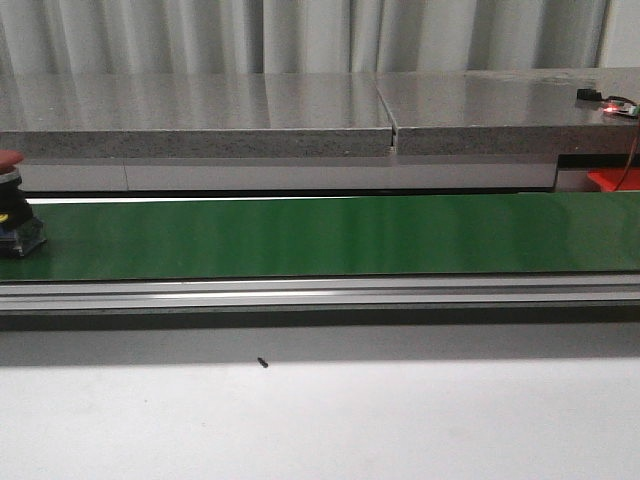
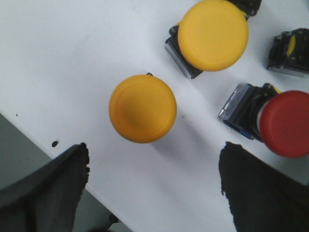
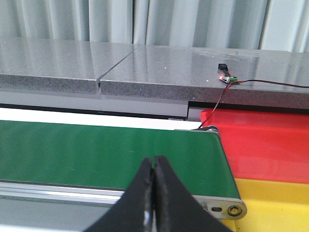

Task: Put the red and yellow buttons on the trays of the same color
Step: 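Grasp the yellow button and set it on the green belt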

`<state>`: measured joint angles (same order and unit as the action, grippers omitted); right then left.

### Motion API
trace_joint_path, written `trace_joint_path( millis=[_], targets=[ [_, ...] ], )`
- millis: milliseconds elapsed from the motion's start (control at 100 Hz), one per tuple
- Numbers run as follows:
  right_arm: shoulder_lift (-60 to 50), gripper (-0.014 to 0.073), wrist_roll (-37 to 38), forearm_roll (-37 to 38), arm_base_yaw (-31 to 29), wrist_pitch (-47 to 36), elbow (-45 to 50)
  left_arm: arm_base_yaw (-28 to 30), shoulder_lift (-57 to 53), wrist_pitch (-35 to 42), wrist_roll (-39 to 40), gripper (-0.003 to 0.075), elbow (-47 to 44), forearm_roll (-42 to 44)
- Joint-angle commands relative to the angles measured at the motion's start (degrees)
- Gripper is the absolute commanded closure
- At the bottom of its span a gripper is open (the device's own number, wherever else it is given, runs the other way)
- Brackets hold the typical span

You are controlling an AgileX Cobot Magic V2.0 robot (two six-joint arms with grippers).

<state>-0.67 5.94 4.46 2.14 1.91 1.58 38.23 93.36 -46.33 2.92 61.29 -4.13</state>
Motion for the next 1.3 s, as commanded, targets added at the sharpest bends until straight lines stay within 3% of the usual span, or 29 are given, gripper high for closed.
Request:
trace_joint_path(
  millis=[0,250,490,610,1010,1290],
  targets=[
    [-1.0,0.0661,0.1,0.5,-0.3,-4.2,-0.9,0.5,-1.0,3.2,0.0,0.0197,1.7,-0.2],
    [-1.0,0.0661,0.1,0.5,-0.3,-4.2,-0.9,1.2,1.4,6.5,0.0,0.0211,1.7,-0.3],
    [-1.0,0.0661,0.1,0.5,-0.3,-4.2,-0.9,1.2,2.7,8.5,0.0,0.0395,1.7,-0.9],
    [-1.0,0.0661,0.1,0.5,-0.3,-4.2,-0.9,1.2,2.5,8.5,0.0,0.0449,1.7,-0.5],
    [-1.0,0.0661,0.1,0.5,-0.3,-4.2,-0.9,0.5,-10.4,4.0,0.0,0.0451,1.7,-0.7],
    [-1.0,0.0661,0.1,0.5,-0.3,-4.2,-0.9,-7.7,-16.8,1.3,0.0,0.0451,7.0,-1.8]
  ],
)
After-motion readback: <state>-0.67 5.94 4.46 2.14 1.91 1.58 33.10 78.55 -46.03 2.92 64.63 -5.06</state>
